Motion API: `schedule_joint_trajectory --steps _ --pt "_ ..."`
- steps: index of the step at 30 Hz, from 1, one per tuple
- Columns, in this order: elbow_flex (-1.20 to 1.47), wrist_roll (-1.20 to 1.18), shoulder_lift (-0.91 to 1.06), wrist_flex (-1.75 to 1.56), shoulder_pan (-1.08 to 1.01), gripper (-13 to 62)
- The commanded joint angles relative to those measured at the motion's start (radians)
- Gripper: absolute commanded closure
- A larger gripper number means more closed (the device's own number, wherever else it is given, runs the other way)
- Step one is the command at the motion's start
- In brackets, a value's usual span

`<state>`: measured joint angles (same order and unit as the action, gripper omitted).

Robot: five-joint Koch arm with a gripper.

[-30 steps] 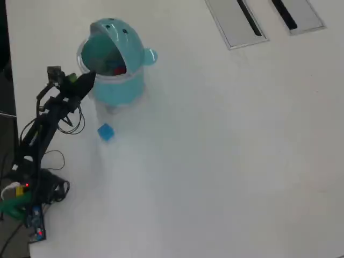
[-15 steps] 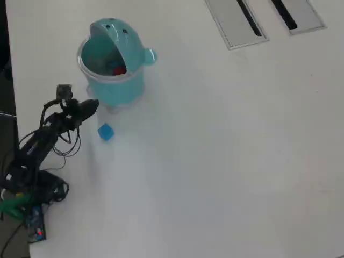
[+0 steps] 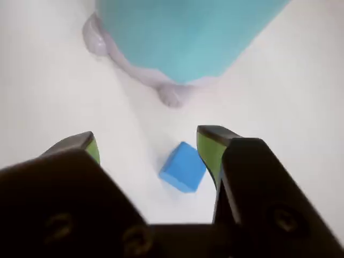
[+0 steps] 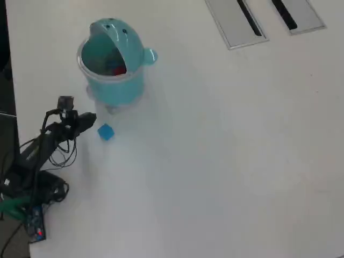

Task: Grasp RGB lego blocks and put them in the bin one by one.

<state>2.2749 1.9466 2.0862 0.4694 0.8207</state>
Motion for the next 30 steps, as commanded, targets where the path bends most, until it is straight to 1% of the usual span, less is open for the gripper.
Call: schedule_joint_trajectory --steps 1,5,8,11,19,30 --pt "-0.018 0.002 0.002 -0.141 -0.005 16.6" --pt "-0.018 -0.006 -0.021 -0.147 -0.034 17.3" --pt "-0.002 -0.071 -0.054 -0.232 -0.052 17.3" --pt "0.006 -0.071 -0.075 -0.276 -0.057 17.3" --pt "0.006 -0.156 -0.132 -0.272 -0.075 17.7" --pt "0.048 -0.178 -0.158 -0.264 -0.117 18.3"
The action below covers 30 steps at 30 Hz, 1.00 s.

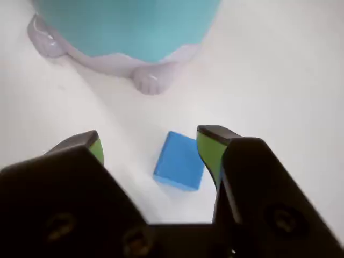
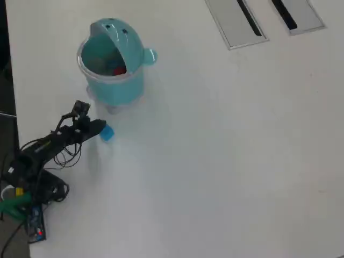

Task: Grasp RGB lego blocks and put them in the bin one by one.

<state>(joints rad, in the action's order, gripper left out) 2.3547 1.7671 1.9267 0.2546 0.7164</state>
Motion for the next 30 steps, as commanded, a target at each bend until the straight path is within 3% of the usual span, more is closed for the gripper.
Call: schedule_joint_trajectory --steps 1,30 --pt "-0.028 0.002 -0.002 -0.049 -0.014 18.3" --pt "-0.126 0.011 -0.250 -0.081 -0.049 20.5"
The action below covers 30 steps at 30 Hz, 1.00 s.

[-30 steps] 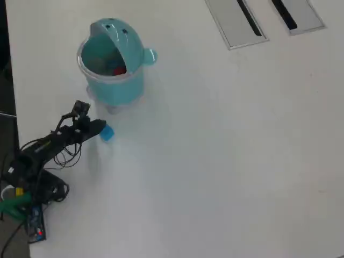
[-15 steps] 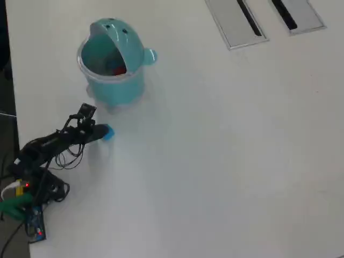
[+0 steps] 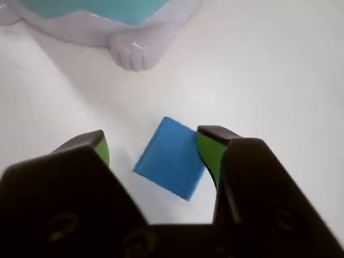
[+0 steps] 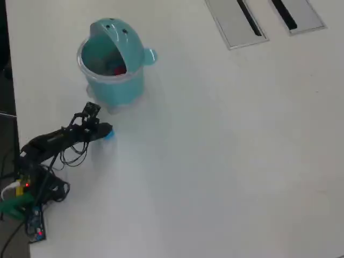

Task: Grasp RGB lego blocks and put them in the bin one by one.

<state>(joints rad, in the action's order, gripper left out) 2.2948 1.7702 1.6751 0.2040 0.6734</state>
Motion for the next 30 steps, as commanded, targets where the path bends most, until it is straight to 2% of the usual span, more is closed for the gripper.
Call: schedule_joint_trajectory --steps 1,22,28,30 --pt "-0.069 0.008 0.002 -0.031 -0.009 20.5" --pt "-0.132 0.029 -0.087 -0.037 -0.037 20.7" --pt "-0.169 0.026 -0.140 -0.037 -0.018 25.8" --pt "-0.173 0.025 -0.152 -0.038 -0.008 31.6"
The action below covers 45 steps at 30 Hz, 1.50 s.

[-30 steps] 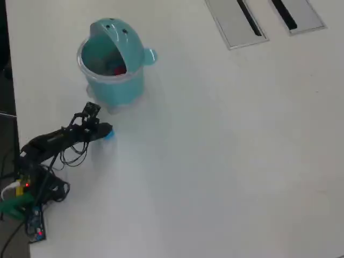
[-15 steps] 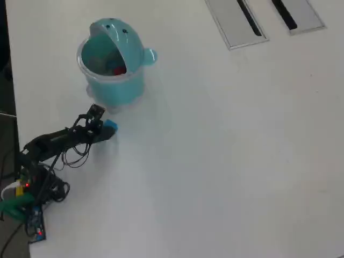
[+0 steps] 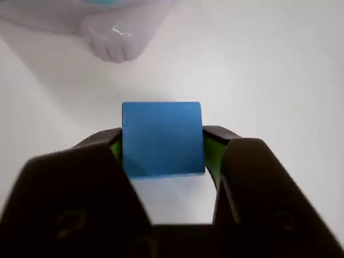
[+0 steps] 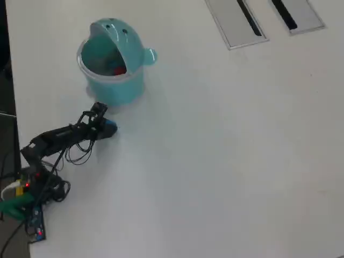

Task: Grasp RGB lego blocks and put them in the bin one by one.

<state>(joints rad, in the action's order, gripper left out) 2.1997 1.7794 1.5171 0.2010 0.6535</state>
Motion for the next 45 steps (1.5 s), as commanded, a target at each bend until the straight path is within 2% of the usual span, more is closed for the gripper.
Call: schedule_joint_trajectory --steps 1,6,18,28,41,45 --pt "-0.080 0.012 0.003 -0.038 0.018 34.6" --pt "-0.080 0.011 0.029 -0.037 0.026 36.0" --pt "-0.044 0.003 0.342 -0.031 0.078 35.9" --pt "-0.049 -0.097 0.597 0.095 0.066 36.0" --pt "-0.169 -0.255 0.696 0.028 0.199 36.1" --pt "-0.176 -0.318 0.686 -0.163 0.199 36.2"
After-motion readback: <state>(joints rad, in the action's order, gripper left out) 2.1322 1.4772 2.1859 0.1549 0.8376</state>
